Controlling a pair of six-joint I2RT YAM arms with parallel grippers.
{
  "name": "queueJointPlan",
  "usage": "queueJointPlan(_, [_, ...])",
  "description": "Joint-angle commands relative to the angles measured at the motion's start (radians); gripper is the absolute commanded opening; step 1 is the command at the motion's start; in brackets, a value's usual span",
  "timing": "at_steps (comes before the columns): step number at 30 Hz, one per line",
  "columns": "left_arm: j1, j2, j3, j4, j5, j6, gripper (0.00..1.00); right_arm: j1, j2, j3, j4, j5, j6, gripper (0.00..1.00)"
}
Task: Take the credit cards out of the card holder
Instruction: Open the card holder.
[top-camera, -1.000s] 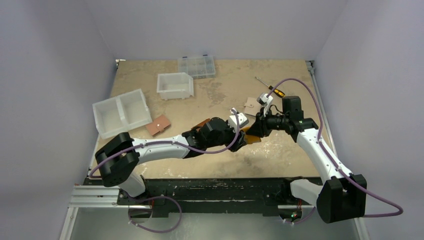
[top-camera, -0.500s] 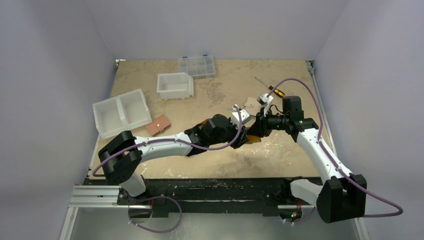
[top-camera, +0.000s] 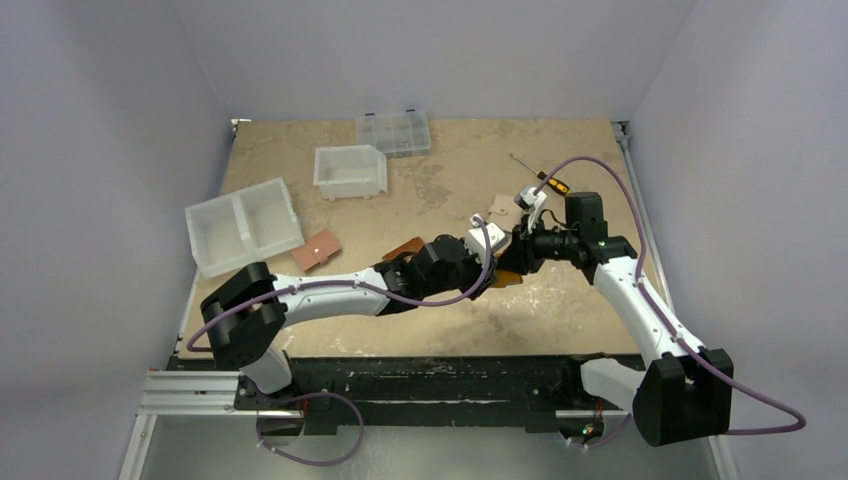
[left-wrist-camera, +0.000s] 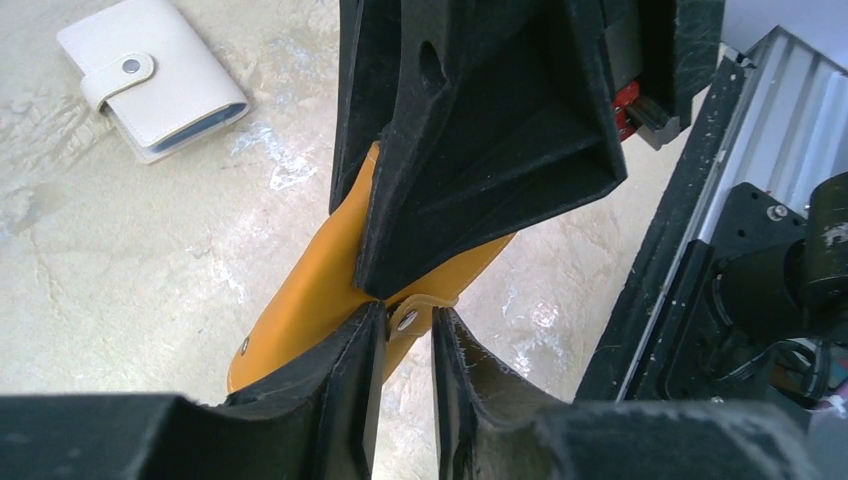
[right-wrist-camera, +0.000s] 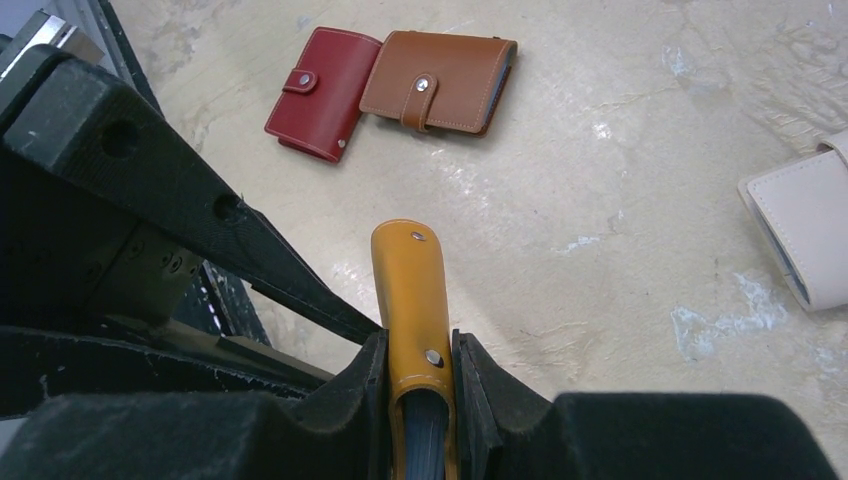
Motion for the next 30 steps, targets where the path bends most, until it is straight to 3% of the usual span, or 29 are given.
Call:
queueJointPlan(1, [-0.012, 0.011, 0.032, -0.011, -0.086, 0.033, 0.24, 0.002, -0.004, 0.05, 0.028, -0.049, 0.002, 0.0])
queueJointPlan(9, [-0.03, 0.008, 0.026, 0.026, -0.123, 0.039, 0.0, 0.002, -0.002, 0.05, 0.028, -0.049, 0.002, 0.0])
queueJointPlan(20, [-0.096, -0.045, -0.077, 0.096, 0.017, 0.096, 0.0, -0.001, -0.004, 0.046, 0.049, -0.004, 0.028, 0.0])
queueJointPlan(30, [-0.203, 0.026, -0.036, 0.078, 0.059, 0.116, 0.0, -0.021, -0.005, 0.043, 0.061, 0.01, 0.044, 0.0])
